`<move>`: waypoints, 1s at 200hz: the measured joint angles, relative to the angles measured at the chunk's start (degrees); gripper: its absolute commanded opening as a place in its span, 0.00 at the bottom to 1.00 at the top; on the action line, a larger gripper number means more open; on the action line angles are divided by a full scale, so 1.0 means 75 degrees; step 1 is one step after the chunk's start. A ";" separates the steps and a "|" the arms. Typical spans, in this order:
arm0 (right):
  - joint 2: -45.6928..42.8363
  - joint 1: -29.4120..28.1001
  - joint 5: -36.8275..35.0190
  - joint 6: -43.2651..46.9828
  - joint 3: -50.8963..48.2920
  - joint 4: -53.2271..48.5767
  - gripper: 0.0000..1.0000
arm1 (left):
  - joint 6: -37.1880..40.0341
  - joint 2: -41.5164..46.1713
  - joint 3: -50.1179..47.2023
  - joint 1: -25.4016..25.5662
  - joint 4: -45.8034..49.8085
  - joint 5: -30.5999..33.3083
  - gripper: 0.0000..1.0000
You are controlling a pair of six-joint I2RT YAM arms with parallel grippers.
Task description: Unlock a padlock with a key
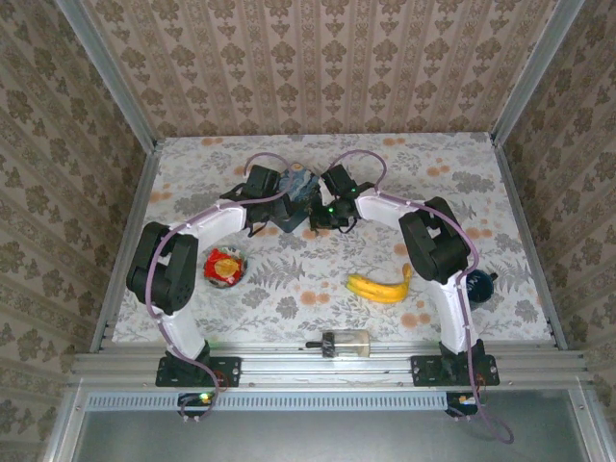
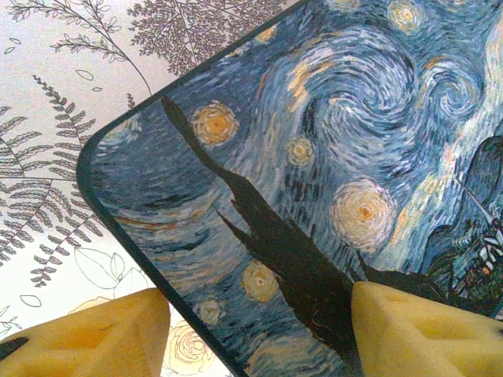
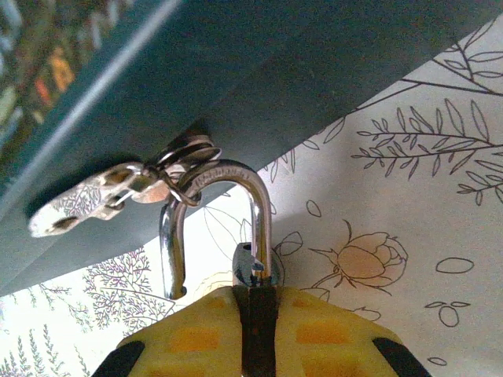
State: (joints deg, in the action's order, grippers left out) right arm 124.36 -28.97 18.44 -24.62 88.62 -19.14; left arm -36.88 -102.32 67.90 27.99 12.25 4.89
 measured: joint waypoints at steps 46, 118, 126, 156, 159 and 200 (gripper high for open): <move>-0.0562 0.0000 0.0055 -0.0207 -0.1005 0.0621 0.00 | 0.0015 0.0009 -0.0102 0.0009 -0.0192 -0.0143 0.58; -0.1585 0.0000 0.0618 -0.0819 -0.2626 0.1507 0.00 | -0.0006 0.0417 -0.0565 0.0012 -0.0262 -0.0434 0.71; -0.1693 0.0000 0.0641 -0.0903 -0.2763 0.1556 0.00 | 0.0000 0.0536 -0.0656 0.0015 -0.0230 -0.0452 0.75; -0.1848 0.0000 0.0697 -0.1090 -0.2949 0.1577 0.00 | 0.0000 0.1052 -0.0822 0.0198 -0.0163 -0.0443 0.87; -0.1851 0.0000 0.0697 -0.1099 -0.2949 0.1585 0.00 | 0.0006 0.1087 -0.0822 0.0227 -0.0169 -0.0437 0.88; -0.1909 0.0000 0.0807 -0.1329 -0.3112 0.1845 0.00 | 0.0064 0.1160 -0.0813 0.0612 -0.0227 -0.0391 0.92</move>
State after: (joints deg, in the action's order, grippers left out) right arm 110.04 -28.97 24.49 -34.59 65.28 -5.30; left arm -36.40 -93.62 61.80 32.58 10.55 1.96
